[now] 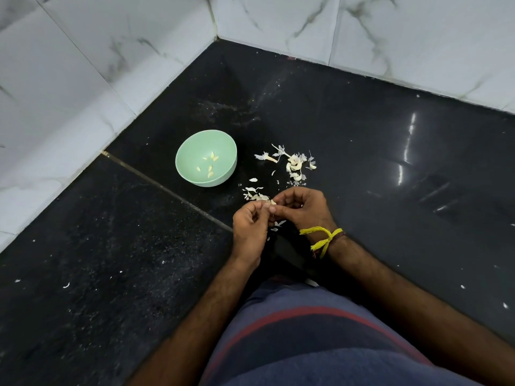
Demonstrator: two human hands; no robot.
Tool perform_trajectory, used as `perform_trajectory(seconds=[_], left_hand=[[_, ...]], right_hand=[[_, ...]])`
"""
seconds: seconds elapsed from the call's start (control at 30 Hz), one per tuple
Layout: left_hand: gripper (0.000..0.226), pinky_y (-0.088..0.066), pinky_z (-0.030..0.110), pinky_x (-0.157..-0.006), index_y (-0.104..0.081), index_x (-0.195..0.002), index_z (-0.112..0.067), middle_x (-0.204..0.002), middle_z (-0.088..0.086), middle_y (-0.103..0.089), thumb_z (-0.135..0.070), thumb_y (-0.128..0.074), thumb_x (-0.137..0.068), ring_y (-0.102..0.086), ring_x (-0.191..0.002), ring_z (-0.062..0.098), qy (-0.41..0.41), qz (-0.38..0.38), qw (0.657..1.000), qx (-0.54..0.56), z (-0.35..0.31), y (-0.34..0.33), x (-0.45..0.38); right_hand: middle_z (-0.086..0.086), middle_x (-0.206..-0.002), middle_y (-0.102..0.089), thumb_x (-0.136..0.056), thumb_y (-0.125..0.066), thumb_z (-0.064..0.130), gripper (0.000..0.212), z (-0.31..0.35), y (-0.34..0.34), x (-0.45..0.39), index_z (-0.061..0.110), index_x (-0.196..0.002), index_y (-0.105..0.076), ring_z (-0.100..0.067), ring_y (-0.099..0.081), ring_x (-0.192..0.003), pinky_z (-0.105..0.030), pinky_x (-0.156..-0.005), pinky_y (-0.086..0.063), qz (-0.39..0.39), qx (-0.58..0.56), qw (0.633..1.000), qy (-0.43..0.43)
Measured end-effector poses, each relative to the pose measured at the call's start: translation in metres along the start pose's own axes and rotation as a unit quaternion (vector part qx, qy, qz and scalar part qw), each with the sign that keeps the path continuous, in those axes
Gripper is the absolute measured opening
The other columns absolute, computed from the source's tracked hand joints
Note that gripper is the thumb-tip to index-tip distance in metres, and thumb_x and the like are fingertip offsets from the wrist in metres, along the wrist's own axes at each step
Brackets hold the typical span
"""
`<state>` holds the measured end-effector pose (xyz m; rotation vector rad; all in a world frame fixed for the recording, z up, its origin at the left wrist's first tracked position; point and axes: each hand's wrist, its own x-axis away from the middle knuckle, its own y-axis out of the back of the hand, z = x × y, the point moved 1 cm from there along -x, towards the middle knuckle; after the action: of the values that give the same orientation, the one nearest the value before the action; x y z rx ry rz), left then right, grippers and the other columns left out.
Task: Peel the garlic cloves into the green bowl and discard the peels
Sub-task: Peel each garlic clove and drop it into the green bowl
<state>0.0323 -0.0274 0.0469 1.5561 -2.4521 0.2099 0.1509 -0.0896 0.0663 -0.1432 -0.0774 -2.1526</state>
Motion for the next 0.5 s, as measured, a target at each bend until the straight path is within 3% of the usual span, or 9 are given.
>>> perform_trajectory(seconds=[0.13,0.3,0.4,0.5], left_hand=[[0.015,-0.050,0.020,-0.064,-0.070,-0.097,0.001,-0.074,0.002,-0.069,-0.005,-0.057,-0.101,-0.059,-0.064,0.003,0.003,-0.001,1.000,-0.014,0.0014,-0.0004,-0.0001],[0.014,-0.060,0.038,-0.074,-0.073,-0.093,-0.012,-0.083,0.007,-0.075,-0.025,-0.066,-0.093,-0.071,-0.077,0.025,-0.044,-0.025,0.995,-0.082,0.0033,-0.0021,0.0001],[0.008,-0.061,0.039,-0.077,-0.073,-0.095,-0.011,-0.084,0.005,-0.075,-0.015,-0.066,-0.096,-0.072,-0.081,0.025,-0.075,-0.041,0.989,-0.118,-0.0001,-0.0032,0.0000],[0.008,-0.061,0.041,-0.081,-0.072,-0.098,-0.009,-0.088,0.010,-0.075,-0.009,-0.064,-0.097,-0.072,-0.084,0.024,-0.061,-0.029,0.995,-0.072,0.0009,-0.0024,-0.0001]], right_hand=[[-0.004,-0.076,-0.071,-0.077,-0.081,0.006,0.018,-0.0035,0.0027,0.0003,0.000,-0.092,-0.072,-0.014,-0.068,-0.071,-0.034,-0.075,-0.061,0.010,0.015,1.000,-0.010],[-0.009,-0.075,-0.072,-0.079,-0.078,0.007,0.009,-0.0039,-0.0008,-0.0007,0.010,-0.083,-0.071,-0.025,-0.070,-0.069,-0.041,-0.070,-0.061,-0.028,0.072,0.997,0.002],[-0.008,-0.074,-0.072,-0.078,-0.077,0.007,0.009,-0.0023,-0.0023,-0.0023,0.013,-0.081,-0.071,-0.029,-0.071,-0.072,-0.043,-0.069,-0.061,-0.035,0.081,0.996,0.012],[-0.006,-0.075,-0.073,-0.078,-0.081,0.013,0.010,-0.0021,-0.0014,-0.0029,0.013,-0.082,-0.072,-0.027,-0.072,-0.072,-0.043,-0.071,-0.061,-0.029,0.065,0.997,0.012]])
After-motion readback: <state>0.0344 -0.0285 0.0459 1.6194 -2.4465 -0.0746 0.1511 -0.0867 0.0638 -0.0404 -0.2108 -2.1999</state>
